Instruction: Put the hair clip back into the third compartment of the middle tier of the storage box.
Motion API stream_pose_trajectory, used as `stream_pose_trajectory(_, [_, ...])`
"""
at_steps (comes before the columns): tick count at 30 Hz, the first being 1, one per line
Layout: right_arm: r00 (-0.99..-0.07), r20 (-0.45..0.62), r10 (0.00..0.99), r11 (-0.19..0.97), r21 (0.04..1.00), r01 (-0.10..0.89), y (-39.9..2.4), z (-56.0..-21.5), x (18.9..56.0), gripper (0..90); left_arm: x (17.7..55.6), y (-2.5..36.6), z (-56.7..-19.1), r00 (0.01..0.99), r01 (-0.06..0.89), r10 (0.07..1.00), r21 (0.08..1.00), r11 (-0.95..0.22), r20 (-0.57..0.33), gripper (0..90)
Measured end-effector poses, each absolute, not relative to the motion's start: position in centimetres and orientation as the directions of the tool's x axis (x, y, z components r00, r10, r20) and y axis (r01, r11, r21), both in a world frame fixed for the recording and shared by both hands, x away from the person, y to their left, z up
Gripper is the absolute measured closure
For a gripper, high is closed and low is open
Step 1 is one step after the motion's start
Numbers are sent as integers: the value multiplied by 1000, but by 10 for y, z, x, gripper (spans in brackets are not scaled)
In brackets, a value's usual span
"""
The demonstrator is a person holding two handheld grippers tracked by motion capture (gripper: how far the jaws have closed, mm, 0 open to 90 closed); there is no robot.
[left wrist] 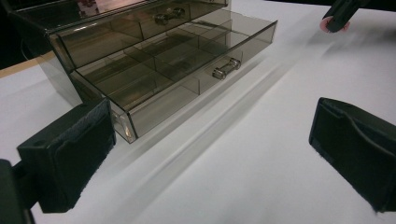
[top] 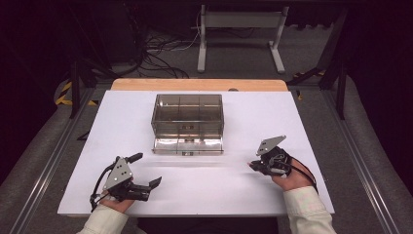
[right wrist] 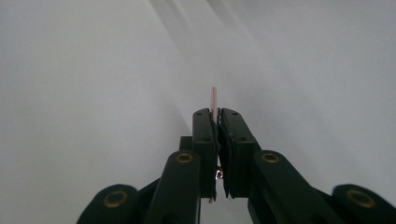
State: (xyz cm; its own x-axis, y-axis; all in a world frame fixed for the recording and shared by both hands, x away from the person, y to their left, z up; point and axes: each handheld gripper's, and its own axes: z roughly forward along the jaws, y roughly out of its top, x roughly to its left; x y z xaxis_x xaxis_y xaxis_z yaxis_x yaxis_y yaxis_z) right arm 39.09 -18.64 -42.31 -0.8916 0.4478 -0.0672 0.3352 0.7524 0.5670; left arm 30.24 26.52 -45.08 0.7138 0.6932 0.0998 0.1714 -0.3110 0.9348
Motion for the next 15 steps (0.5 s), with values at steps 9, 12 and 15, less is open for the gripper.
stream_pose_trajectory(9, [-885,-75,460,713,626,317,-191,-417,388,851,302,265,-451,714,171,693,935,-312,100,15])
stream_pose_trajectory(12, [-883,-78,464,705,636,314,-193,-416,388,851,302,265,-451,714,171,693,935,-311,100,15])
stream_pose_trajectory(15, [-881,-82,465,699,644,309,-194,-415,388,850,302,265,-451,715,171,692,935,-311,99,15])
